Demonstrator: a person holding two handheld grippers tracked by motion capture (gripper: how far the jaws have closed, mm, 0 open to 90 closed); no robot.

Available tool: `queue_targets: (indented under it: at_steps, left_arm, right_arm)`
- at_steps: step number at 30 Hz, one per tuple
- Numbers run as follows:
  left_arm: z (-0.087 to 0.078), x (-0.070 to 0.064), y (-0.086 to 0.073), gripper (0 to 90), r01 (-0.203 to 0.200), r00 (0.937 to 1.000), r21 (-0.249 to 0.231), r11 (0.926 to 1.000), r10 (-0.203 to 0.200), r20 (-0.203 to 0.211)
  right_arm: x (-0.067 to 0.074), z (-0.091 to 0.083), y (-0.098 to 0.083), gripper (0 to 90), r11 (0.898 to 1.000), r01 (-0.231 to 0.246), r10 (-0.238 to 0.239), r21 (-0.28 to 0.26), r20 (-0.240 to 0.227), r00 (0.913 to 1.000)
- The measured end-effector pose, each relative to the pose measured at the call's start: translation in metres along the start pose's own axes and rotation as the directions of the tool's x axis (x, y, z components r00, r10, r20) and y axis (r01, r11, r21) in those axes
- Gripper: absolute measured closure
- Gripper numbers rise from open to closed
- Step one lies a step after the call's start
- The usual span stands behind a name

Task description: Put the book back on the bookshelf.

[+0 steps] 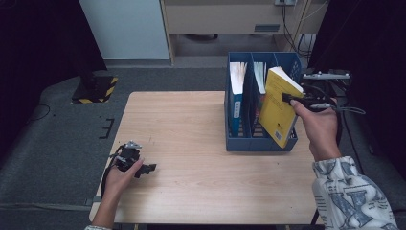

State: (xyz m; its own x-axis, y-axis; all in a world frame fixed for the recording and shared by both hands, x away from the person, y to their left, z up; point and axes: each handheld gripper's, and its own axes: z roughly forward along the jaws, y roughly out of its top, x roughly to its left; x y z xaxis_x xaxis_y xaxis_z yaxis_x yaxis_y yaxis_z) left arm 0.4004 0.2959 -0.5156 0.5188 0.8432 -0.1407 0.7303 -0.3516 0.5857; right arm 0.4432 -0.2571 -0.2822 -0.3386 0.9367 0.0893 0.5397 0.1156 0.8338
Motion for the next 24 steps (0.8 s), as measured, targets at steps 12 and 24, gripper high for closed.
queue_targets:
  at_steps: [12, 24]
  left_arm:
    - [0.000, 0.000, 0.000, 6.9, -0.001, 1.0000, 0.002, 1.0000, 0.001, 0.001]
    - [0.000, 0.000, 0.000, 7.0, 0.002, 1.0000, -0.003, 1.0000, -0.002, 0.002]
  right_arm:
    - [0.011, 0.020, 0.011, 75.1, 1.000, -0.004, 0.005, -0.006, 0.028, 0.9996]
    - [0.015, 0.042, 0.018, 75.1, 1.000, -0.018, 0.020, -0.024, 0.081, 0.9965]
